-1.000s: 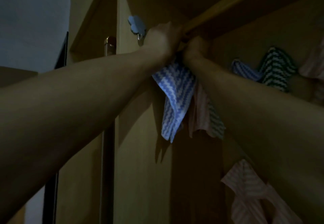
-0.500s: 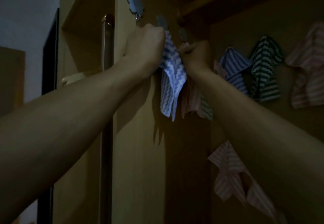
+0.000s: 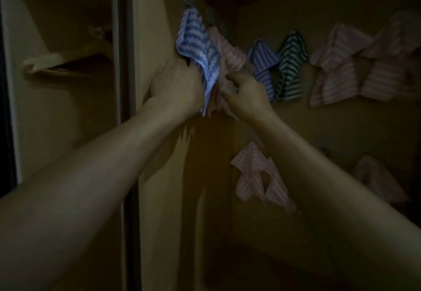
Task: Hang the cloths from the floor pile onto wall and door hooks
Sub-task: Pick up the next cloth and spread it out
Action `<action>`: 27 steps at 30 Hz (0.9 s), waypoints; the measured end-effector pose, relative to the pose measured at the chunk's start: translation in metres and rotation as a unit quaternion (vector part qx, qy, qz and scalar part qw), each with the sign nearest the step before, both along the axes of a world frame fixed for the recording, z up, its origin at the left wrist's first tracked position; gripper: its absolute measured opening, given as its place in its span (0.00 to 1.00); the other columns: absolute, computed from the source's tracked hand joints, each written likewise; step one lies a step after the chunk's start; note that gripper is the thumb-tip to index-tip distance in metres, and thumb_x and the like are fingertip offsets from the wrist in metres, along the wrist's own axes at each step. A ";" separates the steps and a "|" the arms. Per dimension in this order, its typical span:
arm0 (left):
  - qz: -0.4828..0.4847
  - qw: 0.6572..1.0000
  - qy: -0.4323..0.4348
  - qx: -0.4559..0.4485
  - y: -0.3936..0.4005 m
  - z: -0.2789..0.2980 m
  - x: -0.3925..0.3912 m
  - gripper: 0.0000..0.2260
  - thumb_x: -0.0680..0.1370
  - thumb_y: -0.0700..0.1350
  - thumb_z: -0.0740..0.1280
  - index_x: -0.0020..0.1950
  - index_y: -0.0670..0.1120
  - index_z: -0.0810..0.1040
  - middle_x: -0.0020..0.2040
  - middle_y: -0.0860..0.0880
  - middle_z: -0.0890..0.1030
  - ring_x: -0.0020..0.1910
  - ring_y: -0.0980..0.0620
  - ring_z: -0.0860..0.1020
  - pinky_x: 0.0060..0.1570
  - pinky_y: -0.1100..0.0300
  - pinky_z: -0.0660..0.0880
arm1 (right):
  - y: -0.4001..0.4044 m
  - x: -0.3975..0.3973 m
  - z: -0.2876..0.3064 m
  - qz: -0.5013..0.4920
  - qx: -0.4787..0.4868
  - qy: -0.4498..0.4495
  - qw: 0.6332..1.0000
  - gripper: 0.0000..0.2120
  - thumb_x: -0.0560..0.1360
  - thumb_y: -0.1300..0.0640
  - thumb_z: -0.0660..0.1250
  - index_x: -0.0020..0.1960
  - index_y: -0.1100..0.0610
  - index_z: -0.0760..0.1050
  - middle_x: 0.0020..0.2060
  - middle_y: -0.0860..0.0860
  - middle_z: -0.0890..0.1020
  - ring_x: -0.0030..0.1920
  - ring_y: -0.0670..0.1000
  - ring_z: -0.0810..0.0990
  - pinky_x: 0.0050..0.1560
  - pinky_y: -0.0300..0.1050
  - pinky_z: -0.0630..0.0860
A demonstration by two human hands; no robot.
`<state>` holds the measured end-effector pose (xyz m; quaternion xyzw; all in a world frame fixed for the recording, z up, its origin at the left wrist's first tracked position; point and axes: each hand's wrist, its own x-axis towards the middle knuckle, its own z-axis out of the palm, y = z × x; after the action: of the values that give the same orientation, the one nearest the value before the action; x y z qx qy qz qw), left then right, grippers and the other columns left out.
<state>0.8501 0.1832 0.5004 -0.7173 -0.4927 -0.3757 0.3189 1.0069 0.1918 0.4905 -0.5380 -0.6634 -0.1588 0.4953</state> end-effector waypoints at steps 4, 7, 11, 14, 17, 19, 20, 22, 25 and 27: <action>0.000 0.997 0.022 -0.072 -0.005 -0.023 -0.007 0.23 0.81 0.55 0.57 0.73 0.46 0.65 0.70 0.40 0.68 0.68 0.40 0.64 0.64 0.49 0.63 | -0.027 -0.005 -0.030 -0.052 -0.069 -0.010 0.996 0.25 0.79 0.46 0.63 0.74 0.52 0.65 0.69 0.53 0.72 0.68 0.55 0.71 0.64 0.50 0.71; -0.011 0.994 0.049 -0.099 -0.011 -0.048 -0.014 0.24 0.82 0.58 0.53 0.75 0.49 0.62 0.72 0.41 0.65 0.71 0.41 0.62 0.67 0.48 0.59 | -0.049 -0.011 -0.056 -0.122 -0.131 -0.027 0.983 0.27 0.79 0.46 0.61 0.75 0.53 0.62 0.69 0.56 0.72 0.67 0.58 0.71 0.63 0.50 0.71; -0.020 0.986 0.078 -0.148 -0.020 -0.086 -0.024 0.24 0.82 0.58 0.51 0.76 0.50 0.61 0.74 0.41 0.63 0.73 0.41 0.60 0.71 0.46 0.55 | -0.083 -0.013 -0.097 -0.190 -0.206 -0.026 0.960 0.28 0.79 0.46 0.61 0.76 0.54 0.60 0.70 0.57 0.70 0.69 0.58 0.68 0.66 0.48 0.68; -0.045 0.978 0.084 -0.188 -0.029 -0.117 -0.024 0.24 0.82 0.58 0.52 0.76 0.51 0.62 0.75 0.41 0.63 0.74 0.41 0.58 0.71 0.43 0.55 | -0.111 -0.011 -0.127 -0.215 -0.239 -0.008 0.947 0.27 0.80 0.48 0.61 0.75 0.55 0.61 0.69 0.57 0.71 0.70 0.57 0.68 0.65 0.44 0.67; -0.077 0.964 0.096 -0.235 -0.045 -0.146 -0.017 0.25 0.80 0.58 0.54 0.76 0.52 0.61 0.75 0.42 0.62 0.75 0.41 0.57 0.71 0.41 0.53 | -0.140 -0.012 -0.154 -0.247 -0.270 0.013 0.931 0.26 0.79 0.48 0.61 0.74 0.55 0.63 0.70 0.56 0.72 0.68 0.56 0.70 0.66 0.45 0.68; -0.102 0.956 0.102 -0.254 -0.061 -0.165 -0.010 0.24 0.80 0.57 0.56 0.75 0.52 0.63 0.74 0.43 0.64 0.74 0.41 0.59 0.72 0.41 0.53 | -0.161 -0.015 -0.171 -0.263 -0.283 0.035 0.922 0.26 0.79 0.47 0.62 0.74 0.52 0.64 0.69 0.54 0.73 0.67 0.56 0.72 0.65 0.48 0.71; -0.116 0.954 0.100 -0.259 -0.070 -0.175 -0.005 0.23 0.80 0.55 0.56 0.75 0.52 0.63 0.74 0.43 0.64 0.74 0.41 0.59 0.72 0.41 0.53 | -0.173 -0.018 -0.180 -0.271 -0.283 0.042 0.919 0.25 0.78 0.47 0.62 0.74 0.52 0.64 0.68 0.54 0.73 0.66 0.56 0.72 0.64 0.48 0.72; -0.145 0.947 0.094 -0.269 -0.087 -0.194 0.003 0.22 0.81 0.54 0.54 0.74 0.52 0.63 0.74 0.44 0.64 0.74 0.41 0.59 0.72 0.39 0.53 | -0.198 -0.023 -0.196 -0.287 -0.277 0.049 0.916 0.24 0.78 0.46 0.63 0.72 0.51 0.66 0.65 0.55 0.75 0.64 0.57 0.74 0.61 0.48 0.72; -0.195 0.931 0.080 -0.297 -0.118 -0.222 0.011 0.22 0.81 0.56 0.54 0.74 0.52 0.63 0.76 0.45 0.62 0.75 0.42 0.58 0.73 0.39 0.52 | -0.237 -0.029 -0.218 -0.303 -0.276 0.072 0.909 0.24 0.77 0.47 0.65 0.71 0.52 0.67 0.63 0.55 0.76 0.62 0.56 0.76 0.61 0.50 0.74; -0.223 0.921 0.066 -0.312 -0.141 -0.240 0.015 0.23 0.81 0.57 0.55 0.75 0.53 0.62 0.77 0.46 0.61 0.75 0.42 0.57 0.73 0.40 0.50 | -0.266 -0.033 -0.231 -0.309 -0.277 0.080 0.906 0.24 0.77 0.48 0.65 0.71 0.52 0.67 0.64 0.55 0.75 0.62 0.56 0.75 0.61 0.51 0.74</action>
<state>0.8648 0.0424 0.2607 -0.8947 -0.3903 -0.2163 0.0189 0.9740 -0.0747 0.2597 -0.8425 -0.4393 -0.0700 0.3039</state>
